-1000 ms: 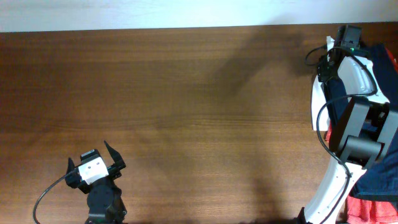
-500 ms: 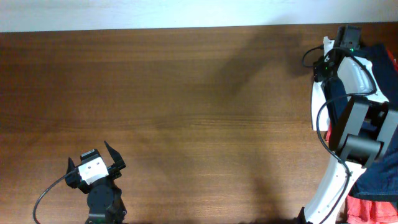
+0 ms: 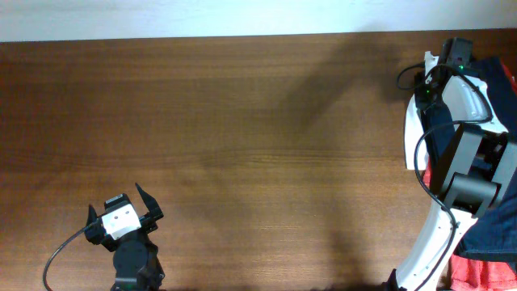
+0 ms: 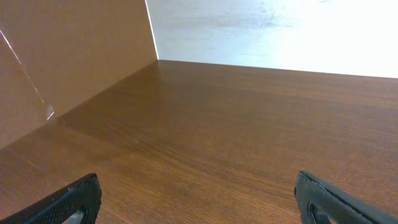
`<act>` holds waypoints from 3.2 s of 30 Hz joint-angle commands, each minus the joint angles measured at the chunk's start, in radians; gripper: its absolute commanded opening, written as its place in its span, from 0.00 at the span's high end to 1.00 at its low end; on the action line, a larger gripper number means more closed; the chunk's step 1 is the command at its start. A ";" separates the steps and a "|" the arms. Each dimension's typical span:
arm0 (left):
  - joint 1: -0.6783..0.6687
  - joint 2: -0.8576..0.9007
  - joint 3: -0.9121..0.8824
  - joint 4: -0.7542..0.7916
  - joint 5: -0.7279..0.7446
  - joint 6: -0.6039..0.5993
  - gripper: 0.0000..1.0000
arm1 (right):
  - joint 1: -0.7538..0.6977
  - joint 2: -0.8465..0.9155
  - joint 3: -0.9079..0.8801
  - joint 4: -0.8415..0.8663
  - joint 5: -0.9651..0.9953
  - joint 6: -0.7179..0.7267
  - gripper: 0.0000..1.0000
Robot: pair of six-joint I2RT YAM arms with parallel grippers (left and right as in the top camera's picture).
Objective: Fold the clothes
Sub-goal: 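Reach the right gripper to the clothes stack and grasp the top navy shorts, then pull the navy shorts left with the right gripper and lay them flat, then release the shorts and retract the right gripper to the stack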
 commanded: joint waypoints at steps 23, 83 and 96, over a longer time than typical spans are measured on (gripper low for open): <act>0.002 -0.003 -0.006 0.001 -0.003 0.015 0.01 | 0.993 -0.304 0.018 -0.024 -0.448 0.176 0.96; 0.002 -0.003 -0.006 0.001 -0.003 0.015 0.01 | 0.311 -0.116 -0.059 -0.542 -0.158 0.861 0.96; 0.002 -0.003 -0.006 0.001 -0.003 0.015 0.01 | 0.003 -0.117 0.293 -0.652 -0.011 0.586 0.01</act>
